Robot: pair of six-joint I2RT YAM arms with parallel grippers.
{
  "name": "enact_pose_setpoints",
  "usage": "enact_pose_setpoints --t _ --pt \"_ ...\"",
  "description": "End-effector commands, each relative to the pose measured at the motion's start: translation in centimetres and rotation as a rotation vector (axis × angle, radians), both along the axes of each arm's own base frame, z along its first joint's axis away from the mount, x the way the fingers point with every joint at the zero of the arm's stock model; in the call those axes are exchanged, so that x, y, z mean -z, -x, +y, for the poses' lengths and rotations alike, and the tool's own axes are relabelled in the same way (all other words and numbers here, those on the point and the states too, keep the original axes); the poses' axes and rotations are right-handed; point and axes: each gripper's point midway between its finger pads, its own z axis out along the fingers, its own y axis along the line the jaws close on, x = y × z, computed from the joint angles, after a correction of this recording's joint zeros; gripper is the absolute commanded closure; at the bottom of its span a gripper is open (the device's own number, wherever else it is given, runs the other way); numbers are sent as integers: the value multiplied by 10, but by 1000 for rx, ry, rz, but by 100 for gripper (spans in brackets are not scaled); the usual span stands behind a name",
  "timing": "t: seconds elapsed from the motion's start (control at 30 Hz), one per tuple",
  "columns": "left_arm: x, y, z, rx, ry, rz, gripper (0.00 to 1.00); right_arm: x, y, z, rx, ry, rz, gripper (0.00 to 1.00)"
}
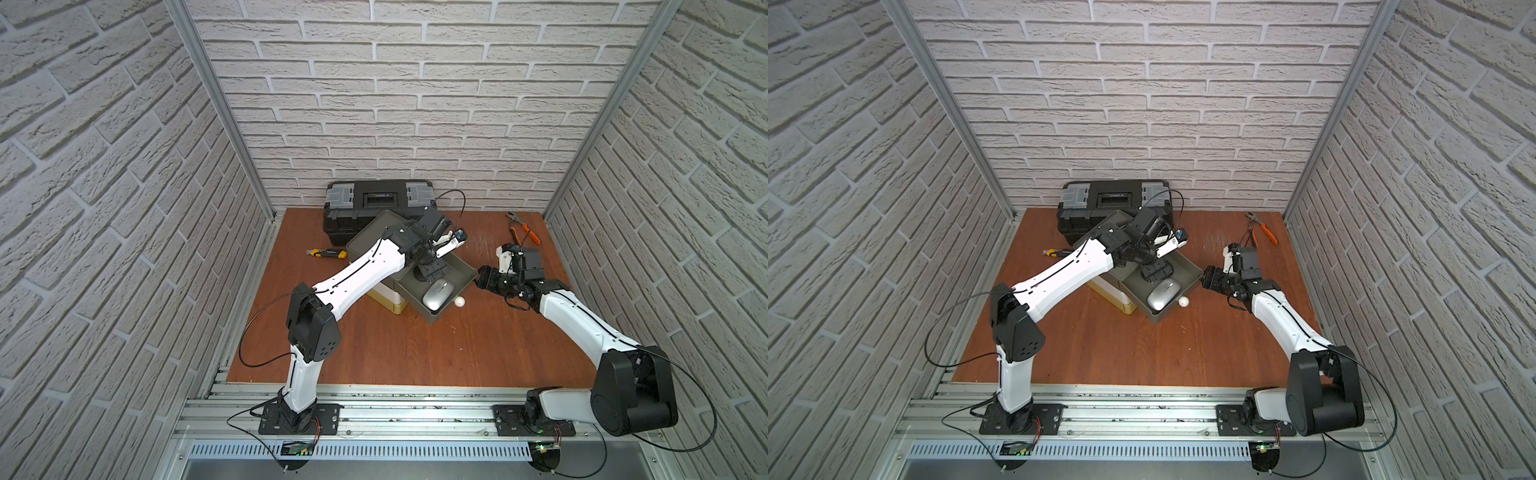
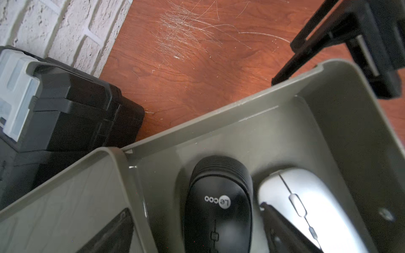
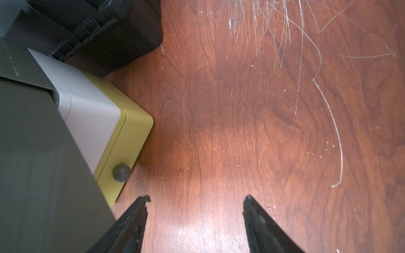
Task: Take the mice out of the drawer
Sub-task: Pick up the mouse from the drawer.
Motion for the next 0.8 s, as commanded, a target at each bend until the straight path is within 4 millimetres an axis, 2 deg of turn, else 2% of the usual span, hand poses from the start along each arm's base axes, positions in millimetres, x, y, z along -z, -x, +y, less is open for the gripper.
enact_pose_setpoints --t 0.0,0.17,0.3,0.43,0.63,0.77 --pt "-9 17 -9 76 8 -16 6 -1 -4 6 -27 -26 -27 29" --pt "-3 15 -3 64 -34 -17 8 0 -3 6 -29 -24 -26 29" --pt "-23 -6 5 -14 -23 -192 7 1 -3 7 -32 -27 -26 29" --pt "-43 -17 12 -54 -32 -332 7 3 -3 8 -35 -38 -21 29" --pt "-63 -12 14 -38 -9 -435 5 6 -3 9 -38 -45 -19 29" --pt "-58 3 11 25 1 -369 5 7 -3 12 -45 -57 -17 29"
